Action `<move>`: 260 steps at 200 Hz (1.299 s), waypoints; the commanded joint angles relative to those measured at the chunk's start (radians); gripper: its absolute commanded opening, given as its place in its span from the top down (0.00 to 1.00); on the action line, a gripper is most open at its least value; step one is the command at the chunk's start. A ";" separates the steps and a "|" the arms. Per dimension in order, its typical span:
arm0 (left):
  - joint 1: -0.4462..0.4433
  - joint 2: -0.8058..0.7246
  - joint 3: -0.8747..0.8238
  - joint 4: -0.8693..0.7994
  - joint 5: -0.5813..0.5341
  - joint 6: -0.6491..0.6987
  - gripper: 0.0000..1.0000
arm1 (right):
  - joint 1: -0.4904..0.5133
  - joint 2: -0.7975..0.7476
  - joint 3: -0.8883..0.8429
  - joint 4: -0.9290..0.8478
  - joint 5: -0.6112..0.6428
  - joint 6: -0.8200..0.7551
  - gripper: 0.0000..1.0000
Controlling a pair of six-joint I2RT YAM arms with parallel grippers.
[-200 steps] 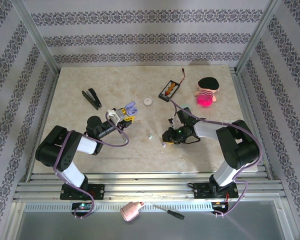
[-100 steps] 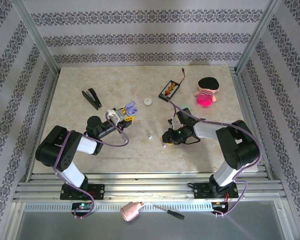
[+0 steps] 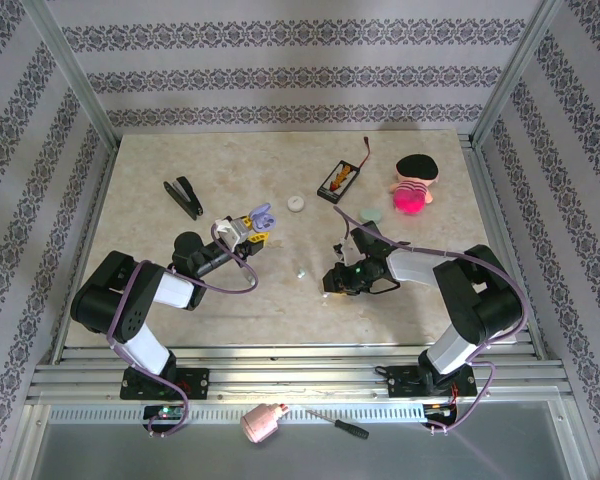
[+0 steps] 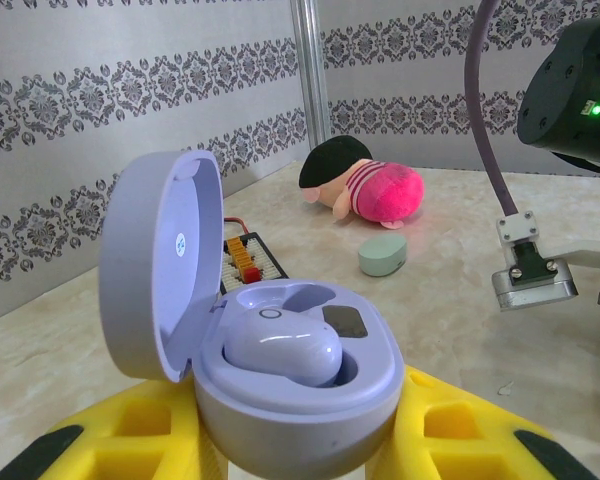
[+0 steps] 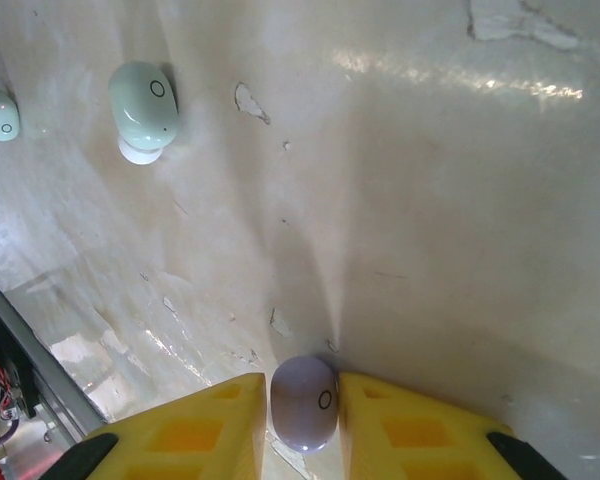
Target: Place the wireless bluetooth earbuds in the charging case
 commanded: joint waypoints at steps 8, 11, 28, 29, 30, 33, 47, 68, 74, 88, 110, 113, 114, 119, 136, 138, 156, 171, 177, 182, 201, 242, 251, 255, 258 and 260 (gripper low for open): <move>0.009 -0.019 0.002 0.056 0.014 -0.012 0.86 | 0.015 0.015 -0.003 -0.024 -0.001 -0.016 0.78; 0.009 -0.020 0.002 0.056 0.014 -0.012 0.86 | 0.016 0.015 -0.002 -0.024 0.001 -0.016 0.78; 0.009 -0.022 0.001 0.056 0.015 -0.012 0.85 | 0.016 0.013 0.003 -0.027 0.007 -0.014 0.81; 0.008 -0.022 0.001 0.056 0.015 -0.012 0.85 | 0.016 0.012 0.003 -0.027 0.009 -0.014 0.81; 0.008 -0.022 0.001 0.056 0.015 -0.012 0.85 | 0.017 0.011 0.003 -0.028 0.008 -0.013 0.81; 0.009 -0.022 0.000 0.056 0.014 -0.011 0.85 | 0.017 0.009 0.004 -0.031 0.010 -0.014 0.81; 0.008 -0.022 0.000 0.056 0.014 -0.011 0.86 | 0.018 -0.010 0.010 -0.050 0.024 -0.017 0.81; 0.008 -0.018 0.002 0.056 0.017 -0.012 0.86 | 0.023 -0.059 0.036 -0.108 0.065 -0.030 0.82; 0.008 -0.018 0.004 0.055 0.018 -0.012 0.85 | 0.025 -0.076 0.048 -0.130 0.082 -0.036 0.82; 0.008 -0.012 0.006 0.054 0.026 -0.015 0.86 | 0.031 -0.115 0.078 -0.177 0.118 -0.050 0.82; 0.009 -0.007 0.011 0.055 0.040 -0.022 0.86 | 0.044 -0.163 0.154 -0.262 0.173 -0.081 0.82; 0.009 -0.008 0.010 0.055 0.041 -0.025 0.86 | 0.045 -0.167 0.165 -0.273 0.177 -0.087 0.82; 0.009 -0.009 0.010 0.054 0.042 -0.025 0.86 | 0.046 -0.168 0.169 -0.279 0.179 -0.090 0.83; 0.008 -0.011 0.009 0.054 0.046 -0.030 0.86 | 0.052 -0.174 0.200 -0.302 0.190 -0.102 0.82; 0.009 -0.019 0.000 0.054 0.061 -0.043 0.85 | 0.073 -0.183 0.293 -0.364 0.232 -0.141 0.82; 0.007 -0.020 -0.002 0.054 0.063 -0.044 0.85 | 0.075 -0.183 0.305 -0.369 0.236 -0.147 0.82; 0.007 -0.032 -0.011 0.054 0.077 -0.064 0.85 | 0.085 -0.172 0.411 -0.404 0.247 -0.186 0.82; 0.006 -0.042 -0.020 0.055 0.100 -0.084 0.86 | 0.094 -0.153 0.495 -0.426 0.239 -0.222 0.82; 0.006 -0.044 -0.025 0.055 0.111 -0.091 0.85 | 0.101 -0.141 0.530 -0.436 0.239 -0.238 0.82; 0.006 -0.046 -0.027 0.054 0.119 -0.097 0.86 | 0.107 -0.129 0.560 -0.447 0.241 -0.253 0.82; 0.006 -0.044 -0.033 0.054 0.147 -0.119 0.86 | 0.132 -0.083 0.671 -0.483 0.249 -0.306 0.82; 0.006 -0.044 -0.022 0.041 0.199 -0.139 0.85 | 0.177 0.013 0.836 -0.508 0.231 -0.374 0.83; 0.005 -0.043 -0.022 0.047 0.201 -0.141 0.86 | 0.187 0.035 0.862 -0.512 0.219 -0.383 0.83; 0.005 -0.041 -0.023 0.053 0.199 -0.141 0.85 | 0.192 0.042 0.873 -0.515 0.217 -0.388 0.83; 0.005 -0.042 -0.025 0.054 0.197 -0.141 0.85 | 0.195 0.049 0.878 -0.519 0.217 -0.392 0.83; 0.005 -0.042 -0.025 0.055 0.197 -0.141 0.86 | 0.196 0.054 0.882 -0.520 0.217 -0.395 0.83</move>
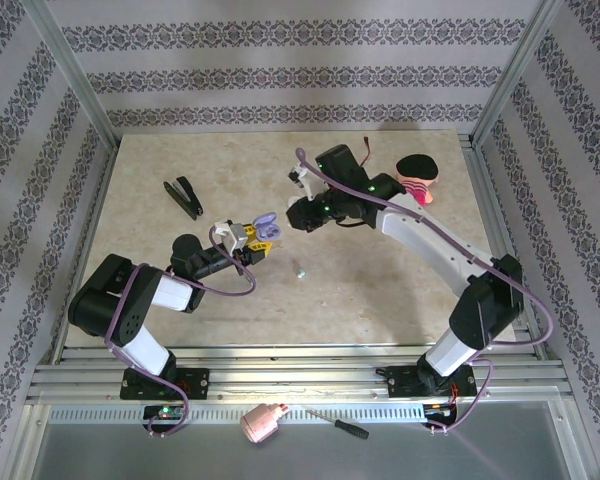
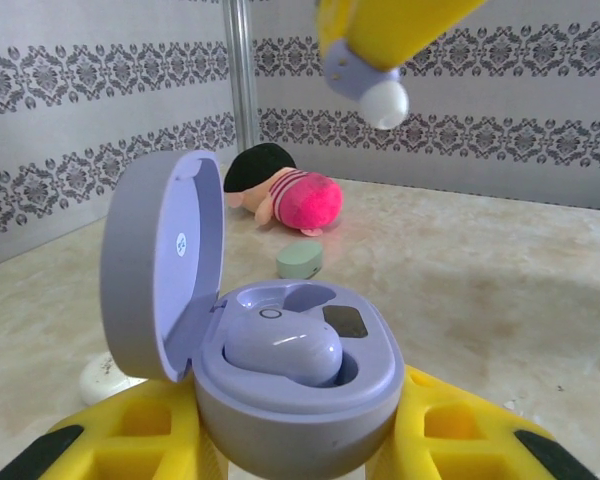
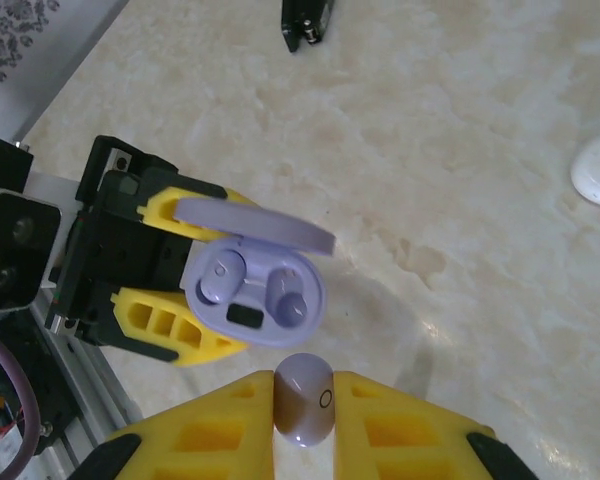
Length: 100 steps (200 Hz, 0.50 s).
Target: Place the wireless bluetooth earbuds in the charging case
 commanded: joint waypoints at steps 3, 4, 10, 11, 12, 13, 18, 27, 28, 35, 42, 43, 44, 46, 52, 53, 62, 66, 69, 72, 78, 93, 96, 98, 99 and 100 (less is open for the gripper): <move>0.006 -0.018 0.001 0.050 0.044 -0.029 0.86 | 0.025 0.051 0.072 -0.052 -0.015 -0.067 0.83; 0.005 -0.019 0.001 0.048 0.044 -0.028 0.85 | 0.027 0.054 0.075 -0.053 -0.015 -0.068 0.83; 0.006 -0.022 0.000 0.046 0.044 -0.026 0.85 | 0.033 0.064 0.083 -0.057 -0.010 -0.077 0.83; 0.005 -0.022 0.000 0.044 0.044 -0.027 0.85 | 0.033 0.067 0.084 -0.058 -0.011 -0.078 0.83; 0.005 -0.023 0.000 0.044 0.044 -0.026 0.86 | 0.034 0.068 0.086 -0.059 -0.010 -0.080 0.83; 0.005 -0.022 0.000 0.044 0.044 -0.026 0.85 | 0.035 0.070 0.087 -0.060 -0.010 -0.081 0.83; 0.005 -0.024 0.000 0.043 0.045 -0.026 0.85 | 0.039 0.078 0.092 -0.064 -0.009 -0.085 0.83; 0.005 -0.025 -0.001 0.042 0.045 -0.028 0.86 | 0.042 0.091 0.101 -0.068 -0.008 -0.091 0.83; 0.004 -0.026 -0.001 0.042 0.045 -0.028 0.85 | 0.041 0.092 0.102 -0.068 -0.008 -0.092 0.83; 0.005 -0.027 -0.002 0.042 0.044 -0.028 0.85 | 0.041 0.102 0.104 -0.068 -0.016 -0.095 0.83; 0.006 -0.028 -0.001 0.041 0.043 -0.028 0.86 | 0.044 0.110 0.103 -0.064 -0.027 -0.095 0.83; 0.004 -0.029 -0.001 0.041 0.044 -0.028 0.85 | 0.044 0.110 0.103 -0.063 -0.028 -0.095 0.83; 0.005 -0.029 -0.001 0.041 0.044 -0.028 0.85 | 0.044 0.111 0.102 -0.063 -0.029 -0.094 0.83; 0.006 -0.029 -0.001 0.041 0.045 -0.028 0.85 | 0.045 0.114 0.102 -0.062 -0.030 -0.094 0.83; 0.005 -0.030 -0.001 0.039 0.046 -0.029 0.86 | 0.046 0.119 0.101 -0.058 -0.031 -0.095 0.83; 0.005 -0.030 -0.001 0.040 0.045 -0.030 0.86 | 0.047 0.120 0.101 -0.056 -0.031 -0.094 0.82; 0.005 -0.030 -0.001 0.039 0.046 -0.030 0.86 | 0.048 0.130 0.101 -0.056 -0.035 -0.096 0.82; 0.005 -0.031 -0.001 0.039 0.045 -0.030 0.86 | 0.048 0.133 0.101 -0.055 -0.035 -0.097 0.83; 0.006 -0.030 -0.001 0.040 0.045 -0.030 0.86 | 0.048 0.136 0.102 -0.055 -0.033 -0.098 0.83; 0.005 -0.031 -0.001 0.038 0.045 -0.030 0.86 | 0.048 0.139 0.102 -0.055 -0.033 -0.098 0.83; 0.005 -0.033 -0.001 0.038 0.044 -0.030 0.86 | 0.050 0.144 0.103 -0.055 -0.033 -0.100 0.82; 0.005 -0.036 0.000 0.036 0.047 -0.030 0.86 | 0.050 0.153 0.105 -0.053 -0.027 -0.100 0.82; 0.005 -0.036 0.001 0.036 0.047 -0.031 0.86 | 0.050 0.155 0.105 -0.053 -0.027 -0.101 0.82; 0.005 -0.036 0.001 0.036 0.047 -0.032 0.86 | 0.050 0.156 0.105 -0.053 -0.027 -0.101 0.82; 0.005 -0.035 0.001 0.036 0.046 -0.032 0.86 | 0.050 0.156 0.105 -0.053 -0.027 -0.101 0.82; 0.005 -0.035 0.001 0.036 0.047 -0.032 0.86 | 0.050 0.157 0.105 -0.053 -0.028 -0.102 0.82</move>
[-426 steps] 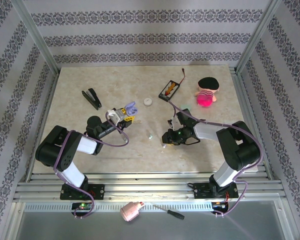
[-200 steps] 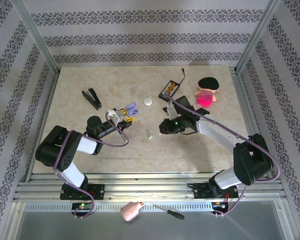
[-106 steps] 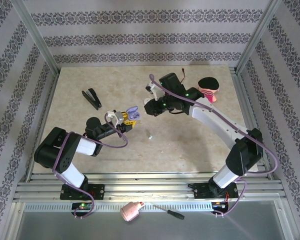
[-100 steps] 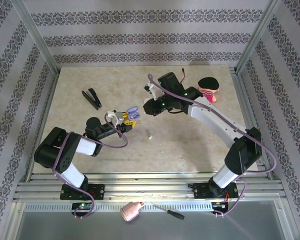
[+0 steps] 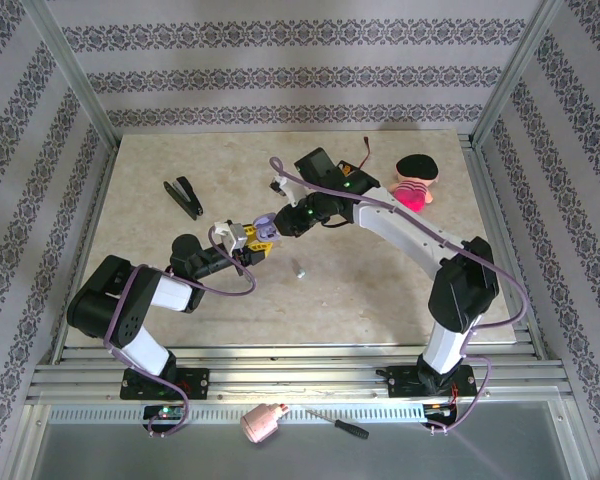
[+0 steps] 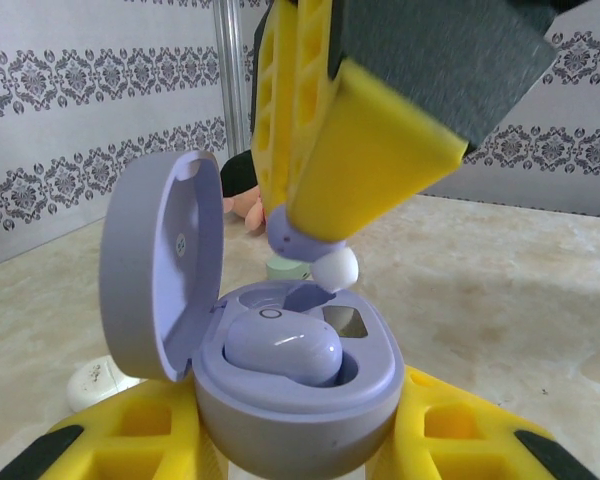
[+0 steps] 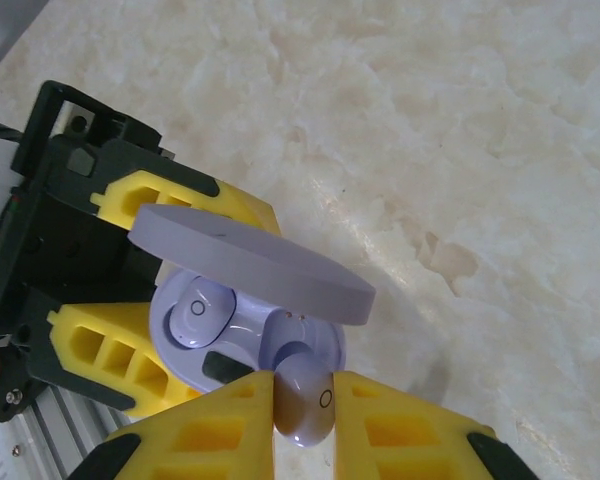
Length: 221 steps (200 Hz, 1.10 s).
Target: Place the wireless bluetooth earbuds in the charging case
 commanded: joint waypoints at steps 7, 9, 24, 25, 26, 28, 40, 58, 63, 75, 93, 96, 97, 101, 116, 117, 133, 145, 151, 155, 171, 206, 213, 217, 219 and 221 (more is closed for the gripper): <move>0.005 -0.023 0.002 0.037 0.033 -0.017 0.85 | 0.013 0.024 0.034 -0.011 -0.018 -0.021 0.82; 0.005 -0.023 0.002 0.037 0.033 -0.016 0.86 | 0.013 0.025 0.034 -0.011 -0.018 -0.021 0.82; 0.006 -0.020 0.000 0.036 0.031 -0.016 0.86 | 0.013 0.030 0.034 -0.008 -0.023 -0.023 0.82; 0.005 -0.021 0.001 0.036 0.031 -0.015 0.86 | 0.013 0.031 0.034 -0.008 -0.023 -0.024 0.82; 0.005 -0.021 0.000 0.037 0.032 -0.015 0.86 | 0.014 0.031 0.034 -0.008 -0.023 -0.024 0.82; 0.005 -0.021 0.001 0.036 0.032 -0.016 0.86 | 0.014 0.031 0.034 -0.008 -0.022 -0.024 0.82; 0.005 -0.019 0.002 0.035 0.033 -0.015 0.86 | 0.014 0.034 0.034 -0.006 -0.022 -0.026 0.82; 0.006 -0.014 0.004 0.037 0.033 -0.016 0.86 | 0.015 0.036 0.031 0.002 -0.020 -0.028 0.83; 0.006 -0.013 0.004 0.037 0.033 -0.017 0.85 | 0.014 0.036 0.030 0.005 -0.020 -0.027 0.82; 0.005 -0.012 0.005 0.040 0.035 -0.019 0.85 | 0.014 0.036 0.029 0.010 -0.014 -0.028 0.82; 0.006 -0.008 0.006 0.041 0.034 -0.021 0.86 | 0.018 0.033 0.018 0.029 0.000 -0.030 0.82; 0.005 -0.008 0.006 0.041 0.034 -0.022 0.86 | 0.017 0.032 0.016 0.032 0.001 -0.031 0.82; 0.006 -0.008 0.006 0.041 0.033 -0.022 0.86 | 0.017 0.032 0.015 0.033 0.000 -0.031 0.82; 0.006 -0.007 0.007 0.042 0.033 -0.023 0.85 | 0.017 0.031 0.012 0.038 0.000 -0.031 0.82; 0.006 -0.006 0.007 0.044 0.033 -0.025 0.86 | 0.017 0.030 0.000 0.048 0.001 -0.036 0.82; 0.005 -0.006 0.007 0.044 0.033 -0.025 0.86 | 0.017 0.030 -0.001 0.049 0.002 -0.036 0.82; 0.006 -0.005 0.007 0.045 0.032 -0.027 0.85 | 0.020 0.030 -0.011 0.055 0.005 -0.041 0.82; 0.005 -0.004 0.007 0.046 0.028 -0.027 0.86 | 0.019 0.025 -0.018 0.057 0.003 -0.045 0.82; 0.006 -0.003 0.007 0.046 0.027 -0.027 0.85 | 0.021 0.022 -0.023 0.058 0.001 -0.050 0.82; 0.005 -0.002 0.007 0.047 0.028 -0.028 0.86 | 0.021 0.020 -0.025 0.058 0.002 -0.051 0.82; 0.005 -0.002 0.007 0.050 0.025 -0.028 0.85 | 0.026 0.009 -0.035 0.057 0.003 -0.067 0.81; 0.005 -0.001 0.007 0.050 0.023 -0.030 0.86 | 0.037 -0.012 -0.047 0.032 0.069 -0.108 0.80; 0.006 0.001 0.007 0.050 0.022 -0.030 0.86 | 0.040 -0.013 -0.044 0.021 0.087 -0.118 0.80; 0.006 0.001 0.008 0.050 0.022 -0.030 0.85 | 0.044 -0.014 -0.042 0.016 0.096 -0.122 0.80; 0.006 0.000 0.008 0.050 0.022 -0.030 0.86 | 0.044 -0.014 -0.042 0.015 0.102 -0.125 0.80; 0.006 0.001 0.009 0.050 0.022 -0.030 0.86 | 0.045 -0.015 -0.042 0.013 0.104 -0.128 0.80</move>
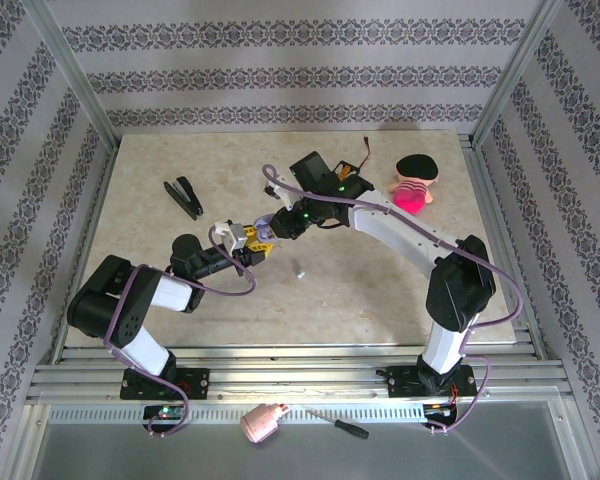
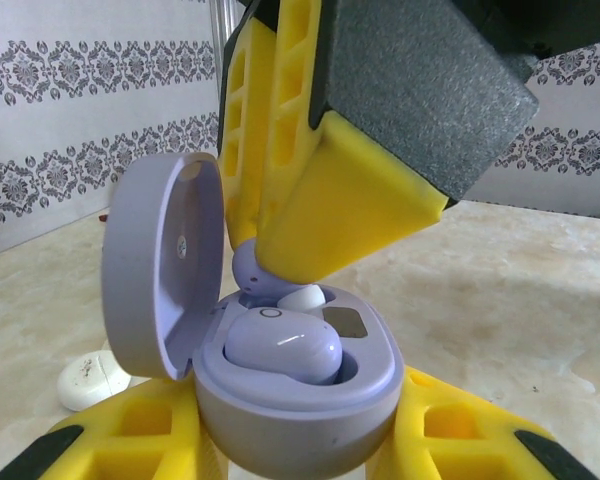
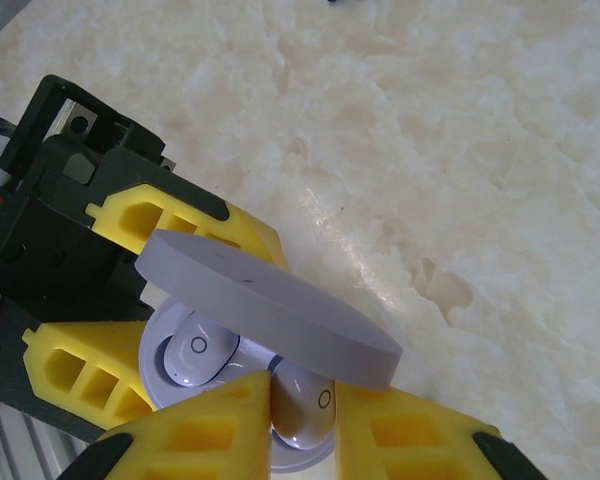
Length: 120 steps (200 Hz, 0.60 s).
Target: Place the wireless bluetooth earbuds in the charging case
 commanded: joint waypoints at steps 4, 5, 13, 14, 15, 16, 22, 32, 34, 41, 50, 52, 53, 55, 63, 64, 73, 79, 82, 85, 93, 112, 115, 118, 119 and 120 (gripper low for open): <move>0.005 0.001 0.008 0.054 0.015 -0.019 0.85 | 0.021 -0.027 -0.016 -0.053 0.085 -0.059 0.80; 0.006 0.000 0.008 0.054 0.015 -0.019 0.85 | 0.022 -0.027 -0.017 -0.053 0.085 -0.060 0.80; 0.006 0.000 0.007 0.055 0.016 -0.019 0.86 | 0.024 -0.032 -0.020 -0.052 0.093 -0.064 0.80; 0.006 0.001 0.008 0.056 0.015 -0.019 0.86 | 0.025 -0.032 -0.020 -0.051 0.093 -0.065 0.80; 0.005 0.001 0.009 0.057 0.015 -0.019 0.86 | 0.025 -0.033 -0.020 -0.051 0.093 -0.065 0.80; 0.006 0.002 0.009 0.057 0.015 -0.019 0.86 | 0.025 -0.032 -0.020 -0.051 0.093 -0.066 0.80; 0.005 0.000 0.008 0.057 0.016 -0.020 0.86 | 0.026 -0.035 -0.021 -0.052 0.094 -0.067 0.80; 0.005 0.001 0.010 0.055 0.016 -0.020 0.85 | 0.028 -0.034 -0.020 -0.054 0.094 -0.073 0.80; 0.005 0.001 0.010 0.055 0.016 -0.020 0.85 | 0.028 -0.035 -0.020 -0.054 0.094 -0.073 0.80; 0.005 0.003 0.010 0.056 0.015 -0.021 0.86 | 0.030 -0.035 -0.023 -0.054 0.094 -0.075 0.80; 0.006 0.004 0.011 0.055 0.016 -0.022 0.86 | 0.034 -0.033 -0.023 -0.054 0.092 -0.079 0.80; 0.006 0.003 0.011 0.054 0.016 -0.022 0.86 | 0.035 -0.033 -0.023 -0.055 0.092 -0.079 0.80; 0.005 0.003 0.010 0.055 0.016 -0.022 0.86 | 0.035 -0.033 -0.022 -0.055 0.092 -0.080 0.80; 0.006 0.003 0.011 0.055 0.017 -0.022 0.86 | 0.036 -0.033 -0.022 -0.055 0.092 -0.081 0.80; 0.006 0.005 0.010 0.055 0.015 -0.021 0.85 | 0.040 -0.032 -0.021 -0.058 0.094 -0.084 0.80; 0.006 0.005 0.011 0.055 0.016 -0.020 0.86 | 0.040 -0.032 -0.022 -0.058 0.094 -0.084 0.80; 0.005 0.004 0.011 0.057 0.015 -0.021 0.85 | 0.046 -0.032 -0.020 -0.059 0.092 -0.089 0.79; 0.005 0.003 0.011 0.057 0.015 -0.021 0.86 | 0.049 -0.033 -0.020 -0.060 0.092 -0.092 0.78; 0.005 0.004 0.011 0.057 0.016 -0.022 0.85 | 0.049 -0.033 -0.020 -0.059 0.091 -0.093 0.77; 0.005 0.004 0.011 0.057 0.015 -0.022 0.86 | 0.051 -0.034 -0.020 -0.059 0.088 -0.093 0.77; 0.006 0.003 0.013 0.057 0.017 -0.022 0.86 | 0.053 -0.036 -0.019 -0.058 0.082 -0.093 0.73; 0.006 0.005 0.014 0.057 0.016 -0.022 0.86 | 0.053 -0.044 -0.018 -0.050 0.068 -0.088 0.69; 0.006 0.005 0.014 0.057 0.016 -0.022 0.85 | 0.053 -0.047 -0.017 -0.049 0.068 -0.087 0.69; 0.006 0.005 0.014 0.057 0.015 -0.022 0.85 | 0.053 -0.051 -0.018 -0.048 0.068 -0.086 0.68; 0.006 0.006 0.014 0.057 0.015 -0.021 0.86 | 0.053 -0.051 -0.018 -0.047 0.068 -0.085 0.67; 0.006 0.006 0.014 0.057 0.015 -0.020 0.85 | 0.053 -0.051 -0.017 -0.047 0.068 -0.086 0.67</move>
